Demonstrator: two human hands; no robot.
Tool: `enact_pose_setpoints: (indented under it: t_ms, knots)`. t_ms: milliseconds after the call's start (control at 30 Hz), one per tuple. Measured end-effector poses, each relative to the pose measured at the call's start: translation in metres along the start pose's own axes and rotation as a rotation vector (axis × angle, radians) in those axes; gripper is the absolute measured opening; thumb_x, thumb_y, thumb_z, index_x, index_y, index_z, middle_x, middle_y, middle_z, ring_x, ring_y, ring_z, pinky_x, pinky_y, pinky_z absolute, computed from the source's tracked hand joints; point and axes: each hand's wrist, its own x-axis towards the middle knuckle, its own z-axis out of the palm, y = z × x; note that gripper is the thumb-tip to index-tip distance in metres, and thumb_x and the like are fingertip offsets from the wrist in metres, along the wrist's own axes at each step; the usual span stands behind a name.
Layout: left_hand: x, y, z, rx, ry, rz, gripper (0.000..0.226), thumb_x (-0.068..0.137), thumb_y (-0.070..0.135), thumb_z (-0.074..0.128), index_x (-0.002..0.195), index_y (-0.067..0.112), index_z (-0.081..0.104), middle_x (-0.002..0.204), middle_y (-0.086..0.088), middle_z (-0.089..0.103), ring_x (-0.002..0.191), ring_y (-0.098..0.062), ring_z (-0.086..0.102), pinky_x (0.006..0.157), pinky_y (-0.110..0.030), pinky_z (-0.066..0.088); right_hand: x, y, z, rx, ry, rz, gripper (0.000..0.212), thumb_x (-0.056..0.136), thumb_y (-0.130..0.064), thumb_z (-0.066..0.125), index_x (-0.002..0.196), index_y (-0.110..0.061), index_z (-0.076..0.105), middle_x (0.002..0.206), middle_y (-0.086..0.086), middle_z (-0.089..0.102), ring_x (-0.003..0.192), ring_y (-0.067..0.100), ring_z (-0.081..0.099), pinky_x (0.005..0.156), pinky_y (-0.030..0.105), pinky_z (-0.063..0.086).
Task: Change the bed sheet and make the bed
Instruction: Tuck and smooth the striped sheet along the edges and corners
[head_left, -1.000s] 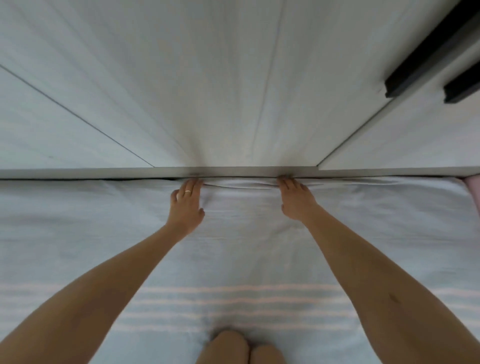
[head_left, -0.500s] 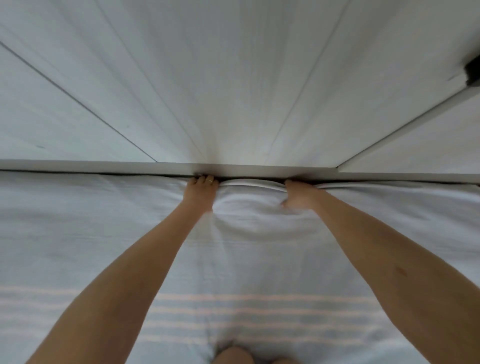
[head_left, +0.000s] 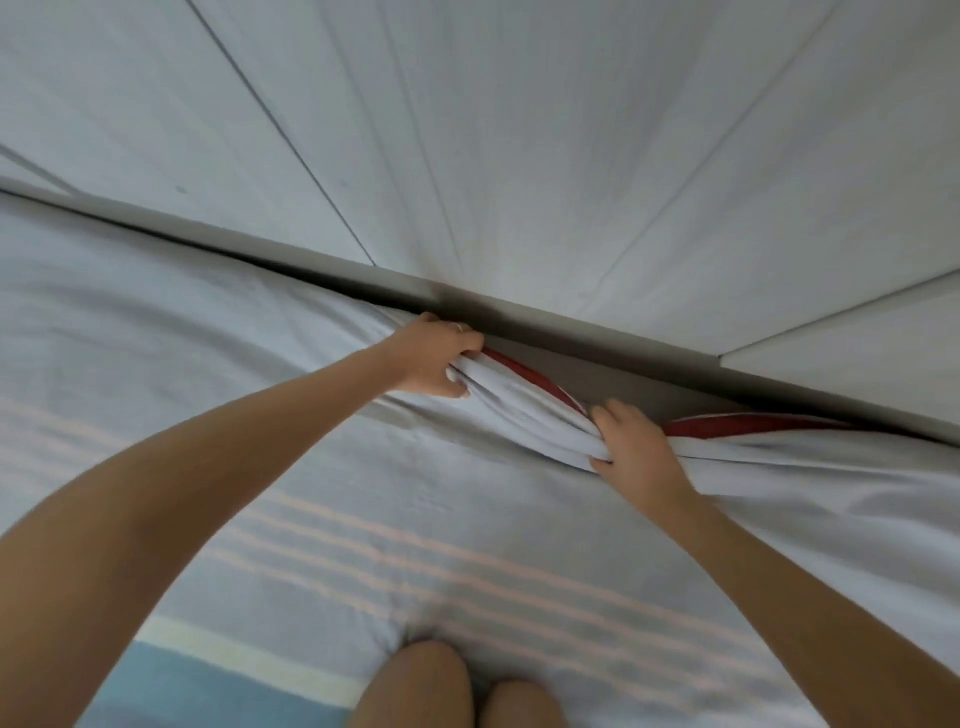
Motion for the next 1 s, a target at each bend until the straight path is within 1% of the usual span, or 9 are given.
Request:
enact_pose_setpoints:
  t_ms: [167, 233, 367, 433, 500, 700, 800, 900, 1000]
  knots:
    - [-0.008, -0.001, 0.001, 0.168, 0.042, 0.101, 0.034, 0.088, 0.039, 0.061, 0.115, 0.017, 0.057, 0.116, -0.001, 0.059, 0.103, -0.022, 0.057, 0.098, -0.032, 0.037, -0.010, 0.002, -0.012, 0.343, 0.055, 0.033, 0.031, 0.083, -0.025, 0.072, 0.098, -0.018, 0.045, 0.093, -0.005, 0.049, 0.079, 0.010, 0.049, 0.072, 0.023, 0.038]
    - [-0.014, 0.000, 0.001, 0.071, 0.099, 0.085, 0.030, 0.086, 0.042, 0.063, 0.105, 0.020, 0.055, 0.103, 0.002, 0.061, 0.095, -0.021, 0.058, 0.087, -0.028, 0.039, -0.009, 0.007, -0.023, 0.465, 0.004, 0.032, 0.026, 0.085, -0.030, 0.069, 0.091, -0.020, 0.046, 0.083, -0.006, 0.049, 0.069, 0.008, 0.046, 0.063, 0.023, 0.038]
    - [-0.015, 0.005, -0.010, -0.171, 0.033, -0.029, 0.028, 0.093, 0.049, 0.047, 0.105, 0.024, 0.052, 0.090, 0.007, 0.061, 0.081, -0.013, 0.055, 0.070, -0.023, 0.034, -0.001, 0.008, -0.044, 0.680, -0.185, 0.121, 0.032, 0.097, -0.043, 0.042, 0.076, -0.019, 0.044, 0.072, -0.002, 0.045, 0.068, 0.012, 0.043, 0.068, 0.030, 0.035]
    - [-0.008, 0.007, -0.017, -0.203, -0.044, -0.100, 0.029, 0.100, 0.039, 0.035, 0.102, 0.020, 0.056, 0.087, 0.004, 0.061, 0.082, -0.016, 0.055, 0.069, -0.026, 0.035, 0.007, 0.006, -0.048, 0.629, -0.256, 0.151, 0.031, 0.101, -0.041, 0.035, 0.085, -0.021, 0.052, 0.084, -0.002, 0.053, 0.081, 0.015, 0.051, 0.074, 0.030, 0.035]
    - [0.001, 0.006, -0.023, -0.161, -0.122, -0.139, 0.025, 0.100, 0.030, 0.034, 0.098, 0.020, 0.057, 0.085, 0.003, 0.060, 0.082, -0.019, 0.057, 0.068, -0.029, 0.040, 0.013, 0.006, -0.048, 0.550, -0.358, 0.166, 0.033, 0.100, -0.045, 0.034, 0.112, -0.024, 0.055, 0.108, -0.003, 0.053, 0.102, 0.015, 0.051, 0.083, 0.027, 0.035]
    - [0.020, 0.012, -0.040, -0.009, -0.378, -0.108, 0.010, 0.084, 0.029, 0.051, 0.089, 0.025, 0.059, 0.091, 0.002, 0.060, 0.081, -0.020, 0.055, 0.065, -0.027, 0.039, 0.023, 0.000, -0.057, 0.522, -0.615, 0.210, 0.063, 0.089, -0.062, 0.046, 0.143, -0.029, 0.038, 0.143, -0.006, 0.035, 0.136, 0.018, 0.033, 0.105, 0.028, 0.026]
    - [0.025, 0.010, -0.041, -0.106, -0.488, -0.105, 0.005, 0.083, 0.031, 0.057, 0.081, 0.028, 0.054, 0.100, 0.004, 0.052, 0.086, -0.019, 0.052, 0.070, -0.029, 0.039, 0.028, 0.000, -0.056, 0.459, -0.674, 0.197, 0.073, 0.079, -0.065, 0.059, 0.137, -0.023, 0.047, 0.137, -0.006, 0.048, 0.121, 0.016, 0.048, 0.101, 0.027, 0.036]
    - [0.027, 0.009, -0.040, -0.112, -0.523, -0.073, 0.005, 0.081, 0.024, 0.059, 0.083, 0.023, 0.055, 0.106, 0.001, 0.049, 0.089, -0.022, 0.053, 0.072, -0.031, 0.041, 0.029, -0.002, -0.056, 0.432, -0.690, 0.169, 0.056, 0.079, -0.052, 0.069, 0.124, -0.021, 0.057, 0.116, -0.006, 0.059, 0.099, 0.009, 0.056, 0.082, 0.023, 0.044]
    - [0.025, 0.013, -0.036, 0.035, -0.433, 0.019, 0.006, 0.083, 0.020, 0.055, 0.086, 0.015, 0.056, 0.096, 0.000, 0.052, 0.081, -0.020, 0.053, 0.070, -0.032, 0.043, 0.029, -0.001, -0.052, 0.425, -0.670, 0.171, 0.056, 0.079, -0.052, 0.069, 0.125, -0.021, 0.057, 0.120, -0.005, 0.060, 0.102, 0.012, 0.058, 0.088, 0.026, 0.046]
